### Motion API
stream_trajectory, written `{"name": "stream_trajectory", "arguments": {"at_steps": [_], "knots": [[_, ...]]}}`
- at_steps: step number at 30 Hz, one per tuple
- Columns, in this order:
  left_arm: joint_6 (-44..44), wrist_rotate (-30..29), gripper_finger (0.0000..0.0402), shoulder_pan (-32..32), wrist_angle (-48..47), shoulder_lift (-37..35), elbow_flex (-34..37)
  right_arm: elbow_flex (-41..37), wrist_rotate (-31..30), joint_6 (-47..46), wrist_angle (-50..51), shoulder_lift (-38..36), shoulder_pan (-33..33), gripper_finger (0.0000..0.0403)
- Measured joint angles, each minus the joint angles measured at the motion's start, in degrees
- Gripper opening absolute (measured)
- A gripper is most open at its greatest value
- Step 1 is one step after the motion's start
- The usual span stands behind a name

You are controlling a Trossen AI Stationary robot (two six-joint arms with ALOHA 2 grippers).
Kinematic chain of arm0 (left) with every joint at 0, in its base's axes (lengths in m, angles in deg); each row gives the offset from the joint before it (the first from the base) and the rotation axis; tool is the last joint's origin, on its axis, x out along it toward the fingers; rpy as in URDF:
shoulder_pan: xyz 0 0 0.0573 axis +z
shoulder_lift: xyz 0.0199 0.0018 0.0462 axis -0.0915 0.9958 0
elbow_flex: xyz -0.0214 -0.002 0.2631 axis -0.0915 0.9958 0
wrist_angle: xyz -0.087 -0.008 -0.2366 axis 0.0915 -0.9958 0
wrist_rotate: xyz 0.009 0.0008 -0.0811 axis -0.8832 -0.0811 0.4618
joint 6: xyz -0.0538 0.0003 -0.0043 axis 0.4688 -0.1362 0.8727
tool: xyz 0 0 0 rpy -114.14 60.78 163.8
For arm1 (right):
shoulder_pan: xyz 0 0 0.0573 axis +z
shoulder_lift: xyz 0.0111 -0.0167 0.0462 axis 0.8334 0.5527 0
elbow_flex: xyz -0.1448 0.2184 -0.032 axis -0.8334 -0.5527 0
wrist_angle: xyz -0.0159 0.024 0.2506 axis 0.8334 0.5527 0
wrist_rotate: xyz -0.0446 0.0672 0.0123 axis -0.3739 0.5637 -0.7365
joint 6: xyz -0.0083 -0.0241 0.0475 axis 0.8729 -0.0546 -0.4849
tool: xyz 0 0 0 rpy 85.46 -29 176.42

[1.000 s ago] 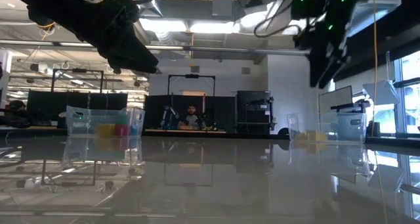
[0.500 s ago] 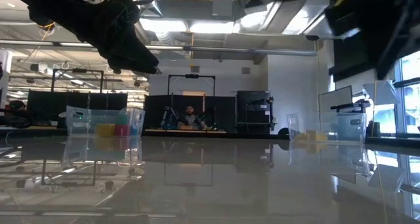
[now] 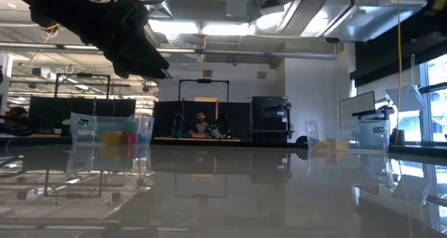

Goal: Sort blocks by size
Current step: Put the blue triangular prism block into the top right transparent bin

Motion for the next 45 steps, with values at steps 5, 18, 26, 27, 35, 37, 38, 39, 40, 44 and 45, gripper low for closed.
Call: {"name": "stream_trajectory", "arguments": {"at_steps": [5,18,26,27,35,37,38,39,40,44,45], "knots": [[-0.5,0.0,0.0210,-0.7,-0.1,0.0,0.0,0.0,5.5,-11.4,-1.7,5.3,7.3,0.0253],[-1.7,0.0,0.0210,-1.9,-0.2,0.0,0.0,0.0,0.9,-20.4,-5.4,13.6,12.9,0.0253],[-1.7,0.0,0.0210,-1.9,-0.2,0.0,0.0,0.0,-1.2,-20.5,-5.3,16.4,13.0,0.0253],[-1.7,0.0,0.0210,-1.9,-0.2,0.0,0.0,0.0,-1.5,-20.3,-5.3,16.9,12.9,0.0253],[-1.7,0.0,0.0210,-1.8,-0.2,0.0,0.0,0.0,-2.8,-12.2,-10.9,21.3,13.0,0.0253],[-1.7,0.0,0.0210,-1.8,-0.2,0.0,0.0,0.0,-2.8,-10.2,-11.7,22.0,12.9,0.0252],[-1.7,0.0,0.0210,-1.8,-0.2,0.0,0.0,0.1,-2.8,-9.8,-12.0,22.3,13.0,0.0252],[-1.7,0.0,0.0210,-1.8,-0.2,0.0,0.0,0.1,-2.9,-9.5,-12.0,22.6,13.0,0.0252],[-1.7,0.0,0.0210,-1.8,-0.2,0.0,0.0,0.1,-3.0,-9.0,-12.1,22.8,13.0,0.0252],[-1.7,0.0,0.0210,-1.8,-0.2,0.0,0.0,0.1,-6.2,-7.1,-12.3,22.9,13.0,0.0235],[-1.7,0.0,0.0210,-1.8,-0.2,0.0,0.0,0.1,-7.1,-6.7,-12.5,23.0,13.1,0.0225]]}}
